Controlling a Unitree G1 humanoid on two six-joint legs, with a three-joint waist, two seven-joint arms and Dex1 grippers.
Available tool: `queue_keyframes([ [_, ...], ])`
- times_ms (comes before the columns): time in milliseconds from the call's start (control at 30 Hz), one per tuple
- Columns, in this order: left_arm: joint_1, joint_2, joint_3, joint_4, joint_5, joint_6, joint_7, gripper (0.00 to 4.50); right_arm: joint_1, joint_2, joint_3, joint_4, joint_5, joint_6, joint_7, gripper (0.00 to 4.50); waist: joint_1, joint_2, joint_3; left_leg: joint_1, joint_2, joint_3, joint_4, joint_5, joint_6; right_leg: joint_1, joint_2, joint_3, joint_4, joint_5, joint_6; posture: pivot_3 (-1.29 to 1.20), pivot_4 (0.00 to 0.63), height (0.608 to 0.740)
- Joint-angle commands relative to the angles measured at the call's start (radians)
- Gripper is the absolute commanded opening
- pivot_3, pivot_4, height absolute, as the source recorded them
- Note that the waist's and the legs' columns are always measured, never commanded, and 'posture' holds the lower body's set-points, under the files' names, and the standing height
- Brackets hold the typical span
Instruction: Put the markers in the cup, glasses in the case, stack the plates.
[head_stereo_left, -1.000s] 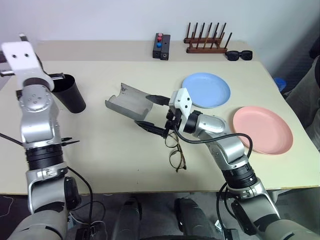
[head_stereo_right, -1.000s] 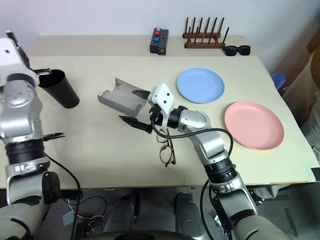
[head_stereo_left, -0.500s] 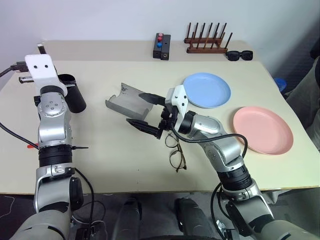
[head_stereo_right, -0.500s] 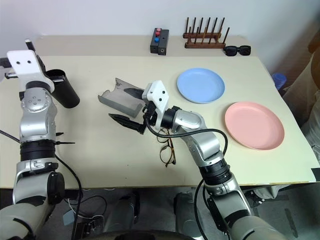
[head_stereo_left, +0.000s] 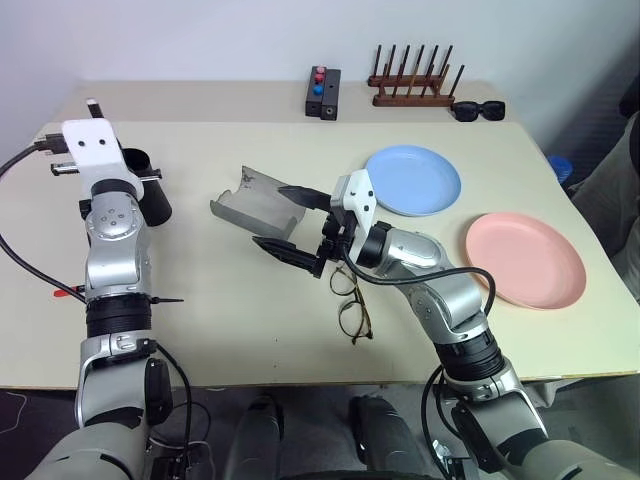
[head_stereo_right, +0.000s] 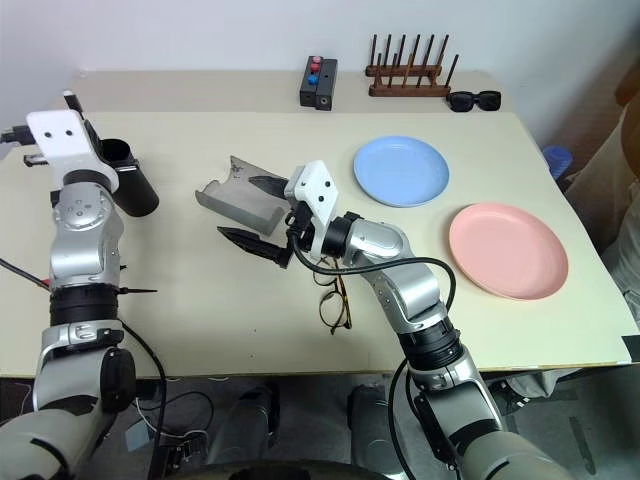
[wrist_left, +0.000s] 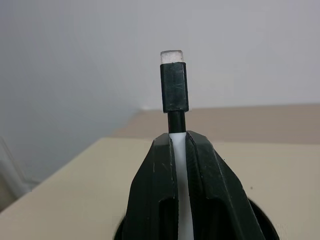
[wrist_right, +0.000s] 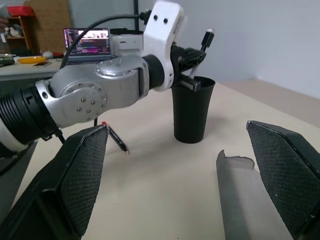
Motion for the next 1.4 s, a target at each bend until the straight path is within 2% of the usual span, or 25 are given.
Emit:
queue_keyframes([
  [33,-0.002,0.006,0.010,-0.057,0.004,0.001,0.011,1.62,-0.027,0.012,-0.011,-0.034,0.015,-0.014,0.002,4.50,-0.001,0.000,0.000,0.000,0.000,0.000,0.000,0.000,0.000,0.000,0.000,0.000,0.000,0.000,0.000,0.00,0.150,0.740],
  [167,0.005,0.001,0.008,-0.074,0.007,0.013,0.020,3.68,-0.025,0.014,-0.009,-0.037,0.016,-0.012,0.002,4.50,-0.001,0.000,0.000,0.000,0.000,0.000,0.000,0.000,0.000,0.000,0.000,0.000,0.000,0.000,0.000,0.00,0.150,0.740],
  [367,0.003,0.003,0.014,-0.107,0.001,0.027,0.026,3.68,-0.024,0.017,-0.008,-0.036,0.016,-0.013,0.001,4.50,-0.001,0.000,0.000,0.000,0.000,0.000,0.000,0.000,0.000,0.000,0.000,0.000,0.000,0.000,0.000,0.00,0.150,0.740],
  [500,0.008,0.027,0.075,-0.181,-0.025,0.065,0.046,3.68,-0.023,0.018,-0.008,-0.038,0.012,-0.016,0.000,4.50,-0.002,0.000,0.000,0.000,0.000,0.000,0.000,0.000,0.000,0.000,0.000,0.000,0.000,0.000,0.000,0.00,0.150,0.740],
  [600,0.039,0.041,0.182,-0.260,-0.074,0.170,0.077,3.68,-0.023,0.016,-0.012,-0.038,0.011,-0.016,-0.002,4.50,-0.007,0.000,0.000,0.000,0.000,0.000,-0.001,0.000,0.000,-0.001,0.000,0.000,0.000,0.000,0.000,0.00,0.150,0.740],
  [700,0.086,0.031,0.315,-0.353,-0.100,0.320,0.168,4.48,-0.016,0.011,-0.013,-0.044,0.014,-0.012,0.000,4.50,-0.008,0.000,0.000,0.001,0.001,0.000,-0.003,0.000,0.000,-0.001,0.000,0.000,0.000,0.000,0.000,0.00,0.150,0.740],
  [767,0.107,0.012,0.393,-0.410,-0.105,0.427,0.242,4.48,-0.012,0.009,-0.011,-0.045,0.017,-0.010,0.005,4.50,-0.006,0.000,0.000,0.000,0.001,0.000,-0.003,0.000,0.000,-0.001,0.000,0.000,0.000,0.000,0.000,0.00,0.150,0.740],
  [867,0.131,-0.022,0.421,-0.495,-0.097,0.580,0.298,4.48,-0.012,0.011,-0.007,-0.041,0.020,-0.011,0.012,4.50,0.003,-0.002,0.000,0.000,0.001,0.000,-0.002,0.000,0.000,0.000,0.000,0.000,0.000,0.000,0.000,0.00,0.150,0.740],
  [1033,0.133,-0.235,0.436,-0.709,-0.106,0.932,0.398,4.48,-0.027,0.022,-0.001,-0.018,0.017,-0.019,0.029,4.50,0.022,-0.004,-0.002,0.000,0.000,-0.001,0.001,0.001,-0.002,0.003,-0.001,-0.001,-0.002,0.000,-0.001,0.00,0.150,0.740],
  [1133,0.094,-0.331,0.464,-0.770,-0.082,1.078,0.446,4.48,-0.029,0.024,-0.001,-0.014,0.016,-0.019,0.036,4.50,0.020,-0.005,-0.001,0.000,0.000,-0.001,0.001,0.001,-0.002,0.002,0.000,-0.001,-0.001,0.000,-0.001,0.00,0.150,0.740],
  [1267,0.027,-0.423,0.490,-0.805,-0.020,1.196,0.506,4.48,-0.029,0.024,0.002,-0.007,0.010,-0.022,0.041,4.50,0.017,-0.005,-0.001,0.000,0.000,-0.002,0.001,0.001,-0.002,0.001,0.001,-0.001,-0.001,0.000,-0.001,0.00,0.150,0.740],
  [1400,-0.042,-0.469,0.527,-0.773,0.002,1.224,0.507,4.48,-0.013,0.011,0.020,-0.013,-0.011,-0.037,0.052,4.50,0.017,-0.005,-0.001,0.000,0.000,-0.002,0.000,0.001,-0.002,0.000,0.001,-0.001,-0.001,0.000,-0.001,0.00,0.150,0.740],
])
